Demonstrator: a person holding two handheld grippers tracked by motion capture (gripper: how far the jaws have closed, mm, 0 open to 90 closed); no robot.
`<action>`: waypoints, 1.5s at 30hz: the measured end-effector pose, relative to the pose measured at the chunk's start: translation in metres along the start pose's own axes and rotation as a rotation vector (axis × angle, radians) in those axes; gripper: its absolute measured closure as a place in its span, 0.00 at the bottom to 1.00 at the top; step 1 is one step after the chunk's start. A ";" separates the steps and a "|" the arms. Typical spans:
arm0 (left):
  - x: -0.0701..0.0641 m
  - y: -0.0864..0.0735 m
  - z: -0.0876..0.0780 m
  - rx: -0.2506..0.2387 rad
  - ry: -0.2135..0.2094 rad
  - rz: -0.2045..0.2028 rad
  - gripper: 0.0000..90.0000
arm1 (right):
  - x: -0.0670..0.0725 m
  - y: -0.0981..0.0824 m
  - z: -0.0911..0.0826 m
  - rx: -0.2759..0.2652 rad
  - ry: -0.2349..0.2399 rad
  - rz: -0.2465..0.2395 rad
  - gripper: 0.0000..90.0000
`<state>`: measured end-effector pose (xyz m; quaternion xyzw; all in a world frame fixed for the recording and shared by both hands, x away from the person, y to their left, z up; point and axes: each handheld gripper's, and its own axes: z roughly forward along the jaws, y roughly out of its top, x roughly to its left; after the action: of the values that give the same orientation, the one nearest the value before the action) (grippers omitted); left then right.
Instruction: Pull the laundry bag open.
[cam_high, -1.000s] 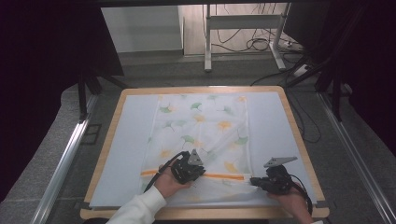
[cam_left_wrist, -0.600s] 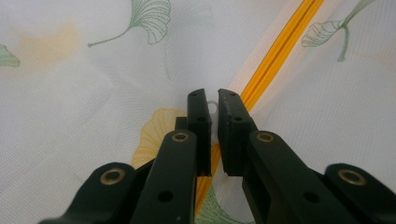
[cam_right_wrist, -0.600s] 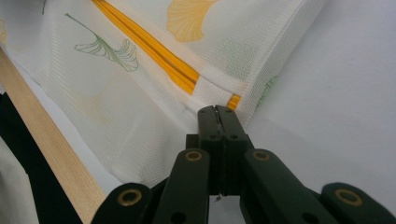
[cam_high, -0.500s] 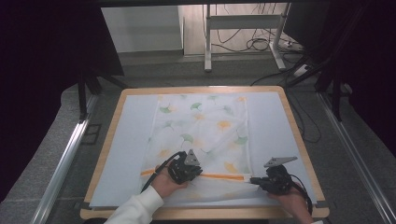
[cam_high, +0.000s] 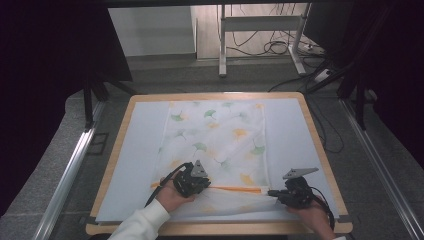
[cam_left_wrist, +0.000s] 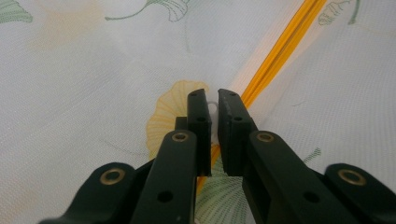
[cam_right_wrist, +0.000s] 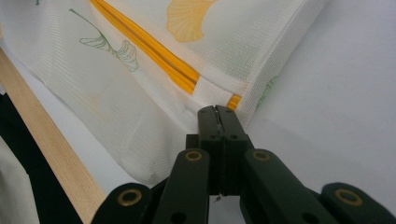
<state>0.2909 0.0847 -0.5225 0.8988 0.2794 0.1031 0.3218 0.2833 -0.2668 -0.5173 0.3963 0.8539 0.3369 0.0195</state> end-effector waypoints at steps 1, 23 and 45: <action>0.000 -0.001 -0.001 0.001 0.001 -0.001 0.94 | 0.000 0.000 0.000 0.000 0.000 0.000 1.00; 0.014 -0.021 -0.016 0.013 0.023 -0.043 0.94 | 0.000 0.000 0.000 -0.001 0.001 0.001 1.00; 0.026 -0.043 -0.033 0.016 0.036 -0.086 0.94 | 0.000 0.000 0.000 -0.001 0.000 0.003 1.00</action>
<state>0.2812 0.1441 -0.5245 0.8865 0.3244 0.1032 0.3133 0.2833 -0.2669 -0.5173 0.3974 0.8532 0.3374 0.0191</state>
